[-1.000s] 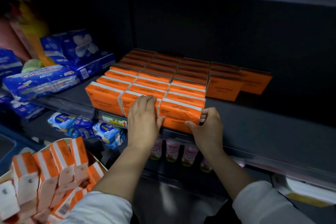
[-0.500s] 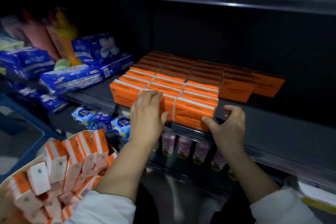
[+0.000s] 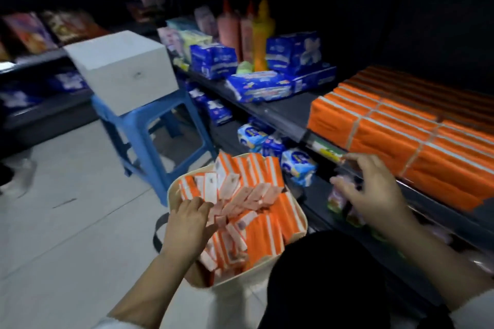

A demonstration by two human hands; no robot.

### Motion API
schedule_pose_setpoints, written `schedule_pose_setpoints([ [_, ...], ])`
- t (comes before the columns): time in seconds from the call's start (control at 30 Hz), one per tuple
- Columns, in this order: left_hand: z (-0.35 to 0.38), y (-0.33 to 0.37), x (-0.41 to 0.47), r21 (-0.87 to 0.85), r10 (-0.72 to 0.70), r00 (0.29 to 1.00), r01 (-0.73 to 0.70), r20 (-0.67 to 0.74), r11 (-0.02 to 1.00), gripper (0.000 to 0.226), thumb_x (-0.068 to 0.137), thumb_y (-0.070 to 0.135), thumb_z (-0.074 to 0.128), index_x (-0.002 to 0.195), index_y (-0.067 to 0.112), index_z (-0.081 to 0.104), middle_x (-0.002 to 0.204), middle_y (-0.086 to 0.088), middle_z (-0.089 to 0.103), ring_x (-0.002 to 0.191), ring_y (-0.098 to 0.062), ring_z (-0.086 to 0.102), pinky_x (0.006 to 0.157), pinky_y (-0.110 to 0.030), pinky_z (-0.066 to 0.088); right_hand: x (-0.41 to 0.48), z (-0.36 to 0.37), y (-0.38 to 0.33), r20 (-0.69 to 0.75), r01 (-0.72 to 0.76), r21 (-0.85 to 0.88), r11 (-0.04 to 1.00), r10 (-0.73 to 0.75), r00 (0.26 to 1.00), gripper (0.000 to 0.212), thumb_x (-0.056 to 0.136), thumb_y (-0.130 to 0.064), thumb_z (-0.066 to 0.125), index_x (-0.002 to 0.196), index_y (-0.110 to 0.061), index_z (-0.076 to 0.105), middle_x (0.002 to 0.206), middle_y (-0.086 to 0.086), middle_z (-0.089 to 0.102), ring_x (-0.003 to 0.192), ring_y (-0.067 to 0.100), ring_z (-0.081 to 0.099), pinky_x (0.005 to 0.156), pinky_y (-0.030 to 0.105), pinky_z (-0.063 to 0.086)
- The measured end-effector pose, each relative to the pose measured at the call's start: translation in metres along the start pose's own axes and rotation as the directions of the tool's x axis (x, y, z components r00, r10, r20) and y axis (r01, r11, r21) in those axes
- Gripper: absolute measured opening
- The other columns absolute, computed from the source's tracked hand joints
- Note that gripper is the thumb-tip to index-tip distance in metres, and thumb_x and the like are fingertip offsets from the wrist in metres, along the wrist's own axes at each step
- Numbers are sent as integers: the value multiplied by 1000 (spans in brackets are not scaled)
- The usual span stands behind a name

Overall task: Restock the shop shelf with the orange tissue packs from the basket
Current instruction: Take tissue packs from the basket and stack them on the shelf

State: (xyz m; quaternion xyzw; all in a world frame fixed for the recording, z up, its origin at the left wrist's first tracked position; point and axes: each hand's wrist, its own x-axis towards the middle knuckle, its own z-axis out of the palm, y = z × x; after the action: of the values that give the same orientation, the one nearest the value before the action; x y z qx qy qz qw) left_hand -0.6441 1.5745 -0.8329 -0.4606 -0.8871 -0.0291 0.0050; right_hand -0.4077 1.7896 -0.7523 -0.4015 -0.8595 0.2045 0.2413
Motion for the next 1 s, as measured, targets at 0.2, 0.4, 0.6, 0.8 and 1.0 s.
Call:
schedule_pose_setpoints([
  [0.2, 15, -27, 8, -67, -119, 993, 119, 14, 991, 49, 91, 48, 49, 136, 30, 46, 143, 2, 46, 128, -21, 44, 97, -38, 42, 30, 60, -55, 194, 33, 24, 999, -37, 980, 53, 77, -27, 73, 125, -14, 54, 121, 10, 52, 117, 27, 48, 97, 33, 36],
  [0.4, 23, -27, 52, -140, -139, 990, 142, 28, 980, 54, 93, 45, 50, 142, 26, 37, 145, 1, 42, 131, -19, 39, 109, -37, 31, 44, 113, -80, 273, -67, 93, 993, 39, 961, 54, 80, -29, 68, 130, -18, 48, 127, 5, 47, 118, 22, 47, 99, 33, 39],
  [0.6, 33, -17, 100, -174, -84, 996, 89, 33, 981, 68, 87, 60, 47, 142, 22, 34, 143, -1, 41, 128, -19, 39, 106, -34, 32, 47, 135, -59, 399, -171, 36, 985, 143, 906, 64, 81, -30, 66, 137, -19, 38, 133, 6, 47, 120, 20, 46, 99, 36, 41],
  [0.8, 44, 25, 135, -220, -154, 981, 177, 118, 959, 69, 86, 56, 52, 134, 8, 39, 134, -11, 48, 121, -25, 47, 99, -34, 39, 63, 138, -57, 400, -238, 111, 965, 176, 900, 63, 84, -24, 66, 138, -15, 36, 131, 6, 47, 114, 16, 49, 84, 20, 35],
  [1.0, 24, 28, 144, -320, -251, 959, 279, 128, 905, 19, 85, 23, 55, 94, 6, 56, 94, -12, 65, 82, -27, 62, 65, -30, 45, 65, 136, -58, 419, -282, 114, 953, 211, 883, 62, 84, -23, 65, 139, -15, 36, 133, 6, 47, 117, 17, 48, 85, 20, 35],
])
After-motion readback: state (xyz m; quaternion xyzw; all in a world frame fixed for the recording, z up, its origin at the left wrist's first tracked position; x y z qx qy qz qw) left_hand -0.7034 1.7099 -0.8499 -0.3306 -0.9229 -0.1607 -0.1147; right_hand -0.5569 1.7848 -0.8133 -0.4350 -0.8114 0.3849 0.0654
